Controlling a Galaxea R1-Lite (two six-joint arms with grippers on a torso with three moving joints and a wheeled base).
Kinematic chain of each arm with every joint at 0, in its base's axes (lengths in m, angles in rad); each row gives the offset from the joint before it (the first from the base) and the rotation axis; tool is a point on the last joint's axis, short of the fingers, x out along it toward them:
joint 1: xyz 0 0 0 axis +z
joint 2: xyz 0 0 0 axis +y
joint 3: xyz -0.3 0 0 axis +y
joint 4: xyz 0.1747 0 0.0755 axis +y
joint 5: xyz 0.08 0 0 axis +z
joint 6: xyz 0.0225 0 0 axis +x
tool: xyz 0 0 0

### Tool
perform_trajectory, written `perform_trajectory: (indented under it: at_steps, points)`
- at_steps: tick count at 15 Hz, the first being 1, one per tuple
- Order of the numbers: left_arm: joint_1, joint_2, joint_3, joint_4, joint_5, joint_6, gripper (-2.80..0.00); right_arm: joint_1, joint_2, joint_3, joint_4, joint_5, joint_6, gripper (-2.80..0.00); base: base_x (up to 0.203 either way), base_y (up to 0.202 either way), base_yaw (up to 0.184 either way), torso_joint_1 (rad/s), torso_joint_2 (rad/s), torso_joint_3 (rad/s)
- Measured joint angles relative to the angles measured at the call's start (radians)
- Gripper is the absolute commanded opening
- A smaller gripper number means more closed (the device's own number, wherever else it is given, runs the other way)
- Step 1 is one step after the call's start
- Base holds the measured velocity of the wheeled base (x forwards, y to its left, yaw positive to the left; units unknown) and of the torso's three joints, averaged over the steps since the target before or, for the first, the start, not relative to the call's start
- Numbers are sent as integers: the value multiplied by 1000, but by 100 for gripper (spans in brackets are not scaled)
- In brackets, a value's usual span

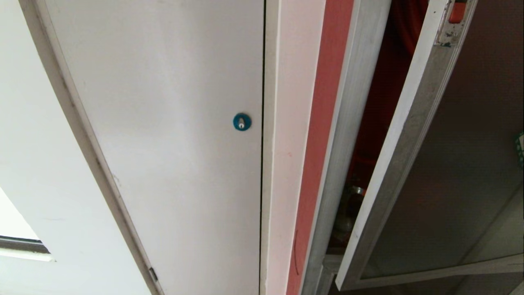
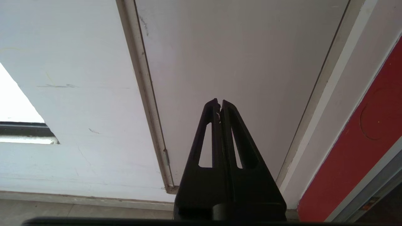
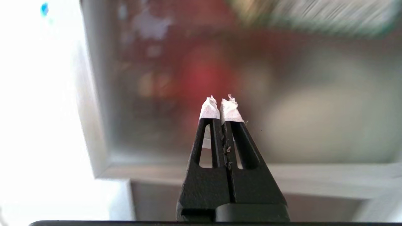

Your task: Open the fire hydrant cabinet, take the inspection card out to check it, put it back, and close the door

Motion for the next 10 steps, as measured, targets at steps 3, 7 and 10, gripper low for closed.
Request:
perform_trajectory:
  at_steps: [3, 7, 10]
  points:
    - [0, 0, 0, 0, 0, 0, -280, 0, -13, 182, -145, 29, 2, -280, 0, 0, 0, 0, 0, 0]
    - [0, 0, 0, 0, 0, 0, -280, 0, -15, 255, -105, 31, 1, -280, 0, 0, 0, 0, 0, 0]
    - [0, 0, 0, 0, 0, 0, -280, 0, -15, 261, -49, 28, 3, -280, 0, 0, 0, 0, 0, 0]
